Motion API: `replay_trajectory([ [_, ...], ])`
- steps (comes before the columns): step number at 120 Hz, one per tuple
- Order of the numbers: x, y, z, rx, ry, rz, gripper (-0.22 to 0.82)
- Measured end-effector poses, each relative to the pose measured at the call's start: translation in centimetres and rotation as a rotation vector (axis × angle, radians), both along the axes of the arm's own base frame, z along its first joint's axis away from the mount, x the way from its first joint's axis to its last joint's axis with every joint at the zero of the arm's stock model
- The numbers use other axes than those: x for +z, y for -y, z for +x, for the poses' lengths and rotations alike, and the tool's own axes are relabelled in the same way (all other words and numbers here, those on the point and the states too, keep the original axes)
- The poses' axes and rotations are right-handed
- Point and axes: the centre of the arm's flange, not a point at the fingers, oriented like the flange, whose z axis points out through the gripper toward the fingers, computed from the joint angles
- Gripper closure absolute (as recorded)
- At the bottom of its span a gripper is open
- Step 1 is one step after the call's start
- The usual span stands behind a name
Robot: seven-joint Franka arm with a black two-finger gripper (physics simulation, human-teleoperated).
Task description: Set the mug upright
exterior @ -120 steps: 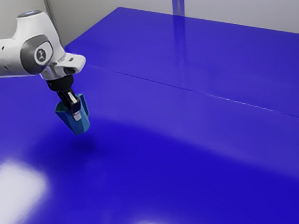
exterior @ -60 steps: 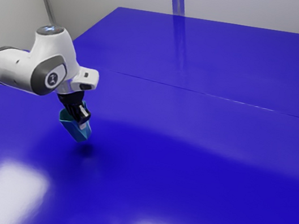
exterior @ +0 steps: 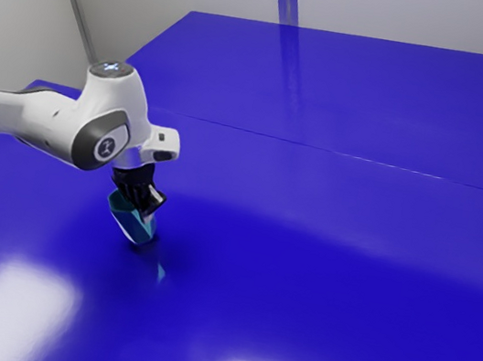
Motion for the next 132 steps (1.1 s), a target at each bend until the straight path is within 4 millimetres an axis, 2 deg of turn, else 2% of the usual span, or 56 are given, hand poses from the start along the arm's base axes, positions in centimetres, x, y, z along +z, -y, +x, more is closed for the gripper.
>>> replay_trajectory([
  [33, -1.5, 0.8, 0.2, 0.054, -0.020, 0.014, 0.78],
  [81, -3.1, 0.7, 0.3, 0.121, -0.040, 0.018, 0.78],
  [88, -3.1, 0.7, 0.4, 0.128, -0.039, 0.016, 0.70],
  [102, -3.1, 0.7, 0.4, 0.143, -0.036, 0.008, 0.44],
  [110, -2.7, 0.8, 0.5, 0.150, -0.026, 0.004, 0.33],
  [132, 0.0, 0.8, 0.6, 0.158, 0.028, -0.005, 0.15],
])
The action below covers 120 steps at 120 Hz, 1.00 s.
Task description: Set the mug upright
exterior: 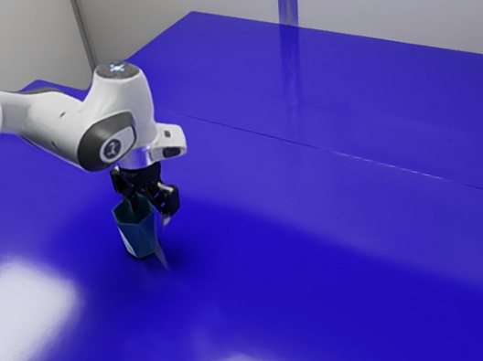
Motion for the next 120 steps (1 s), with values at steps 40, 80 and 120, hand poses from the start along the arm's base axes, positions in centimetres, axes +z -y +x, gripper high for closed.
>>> replay_trajectory([
  [40, 7.9, 1.5, 3.2, -0.004, 0.051, 0.001, 0.05],
  [80, 14.2, 2.2, 6.1, 0.011, -0.034, 0.012, 0.03],
  [120, 20.4, 1.1, 6.6, 0.046, -0.065, 0.017, 0.02],
])
